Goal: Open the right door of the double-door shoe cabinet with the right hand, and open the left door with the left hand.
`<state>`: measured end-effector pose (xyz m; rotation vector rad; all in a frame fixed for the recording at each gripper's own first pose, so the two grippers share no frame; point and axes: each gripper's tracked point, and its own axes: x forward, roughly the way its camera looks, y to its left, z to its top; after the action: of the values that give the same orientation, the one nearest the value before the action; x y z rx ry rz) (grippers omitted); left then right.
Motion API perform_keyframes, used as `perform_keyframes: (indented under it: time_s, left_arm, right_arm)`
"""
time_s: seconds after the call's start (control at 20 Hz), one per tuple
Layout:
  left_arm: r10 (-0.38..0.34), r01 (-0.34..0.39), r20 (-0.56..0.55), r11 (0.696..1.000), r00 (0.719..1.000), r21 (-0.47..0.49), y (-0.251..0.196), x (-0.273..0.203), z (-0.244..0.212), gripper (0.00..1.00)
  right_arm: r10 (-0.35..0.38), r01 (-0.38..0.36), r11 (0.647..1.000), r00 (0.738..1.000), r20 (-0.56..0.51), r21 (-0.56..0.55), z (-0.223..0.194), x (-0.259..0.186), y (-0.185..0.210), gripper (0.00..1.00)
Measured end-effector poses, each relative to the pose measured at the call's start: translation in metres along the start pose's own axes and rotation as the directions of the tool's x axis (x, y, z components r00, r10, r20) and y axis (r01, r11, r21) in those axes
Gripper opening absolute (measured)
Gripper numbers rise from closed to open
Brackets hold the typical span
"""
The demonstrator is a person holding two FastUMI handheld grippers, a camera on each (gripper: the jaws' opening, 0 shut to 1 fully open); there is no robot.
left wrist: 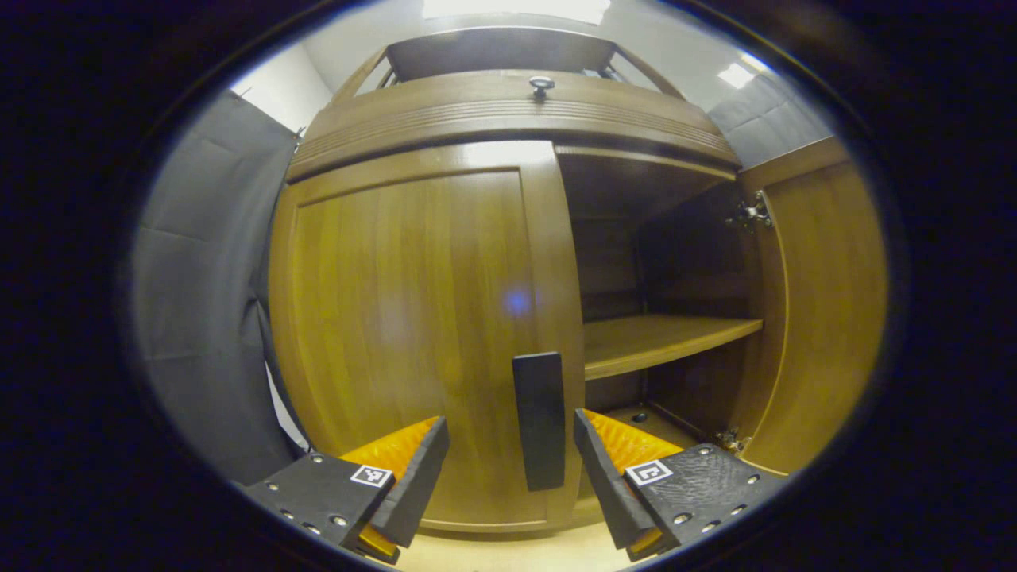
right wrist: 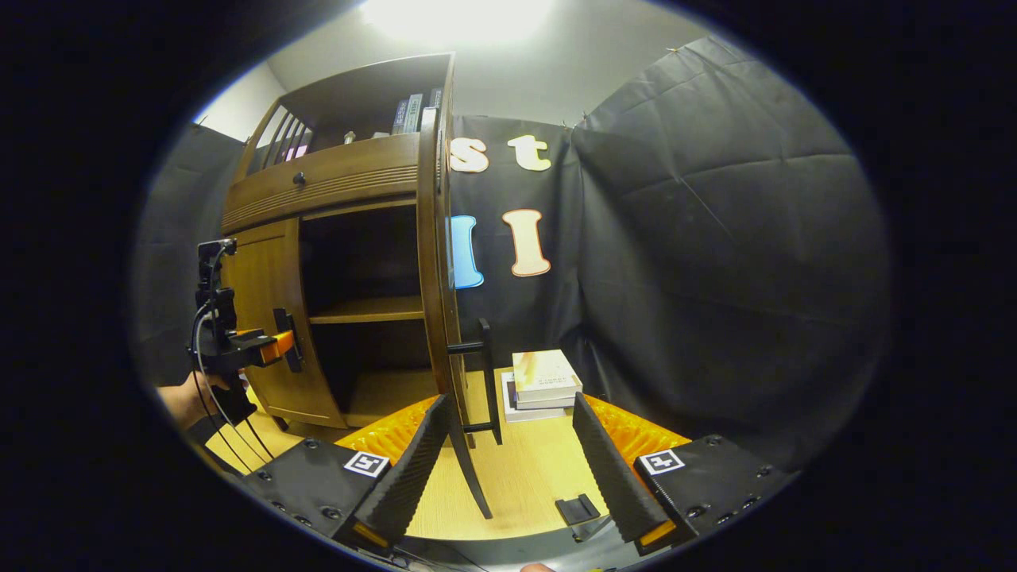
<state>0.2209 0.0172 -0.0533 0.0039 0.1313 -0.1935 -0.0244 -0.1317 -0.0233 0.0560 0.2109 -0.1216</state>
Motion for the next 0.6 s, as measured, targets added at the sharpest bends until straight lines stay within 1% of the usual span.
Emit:
perform_keyframes:
  time_s: [0.15, 0.2, 0.25, 0.35, 0.4, 0.45, 0.5, 0.55, 0.6]
  left_arm:
    - [-0.004, 0.003, -0.028, 1.0, 1.0, -0.018, 0.003, 0.011, -0.01, 0.92]
    - [-0.015, 0.014, -0.032, 1.0, 0.999, -0.025, 0.0, 0.015, -0.011, 0.92]
    - [-0.026, 0.024, -0.03, 0.999, 0.999, -0.04, -0.005, 0.017, -0.011, 0.8]
    - [-0.032, 0.031, -0.032, 0.999, 0.999, -0.029, -0.008, 0.019, -0.013, 0.56]
    - [-0.044, 0.043, -0.026, 0.999, 0.999, -0.026, -0.011, 0.014, -0.011, 0.6]
    - [-0.052, 0.051, -0.023, 0.998, 0.998, -0.044, -0.017, 0.022, -0.011, 0.65]
    - [-0.044, 0.043, -0.028, 0.998, 0.999, -0.041, -0.019, 0.028, -0.01, 0.47]
    - [-0.046, 0.045, -0.029, 0.998, 0.998, -0.04, -0.018, 0.023, -0.008, 0.29]
    - [-0.046, 0.044, -0.039, 0.997, 0.998, -0.056, -0.017, 0.019, -0.008, 0.29]
  right_arm:
    - [-0.004, 0.004, 1.0, 1.0, -0.002, -0.003, -0.001, -0.001, 0.002, 0.98]
    - [-0.004, 0.004, 1.0, 1.0, -0.003, -0.006, -0.002, -0.003, 0.002, 0.98]
    - [-0.003, 0.003, 1.0, 1.0, -0.006, -0.01, -0.004, -0.004, 0.002, 0.98]
    - [-0.005, 0.004, 1.0, 1.0, -0.013, -0.016, -0.006, -0.005, 0.001, 0.98]
    - [-0.001, 0.001, 1.0, 1.0, -0.016, -0.015, -0.006, -0.005, 0.002, 0.98]
    - [0.001, -0.001, 1.0, 1.0, -0.017, -0.015, -0.007, -0.005, 0.002, 0.98]
    - [0.003, -0.003, 1.0, 1.0, -0.015, -0.016, -0.007, -0.005, 0.002, 0.98]
    - [0.006, -0.007, 1.0, 1.0, -0.012, -0.016, -0.005, -0.005, 0.003, 0.98]
    - [0.013, -0.013, 1.0, 1.0, -0.008, -0.014, -0.004, -0.005, 0.003, 0.98]
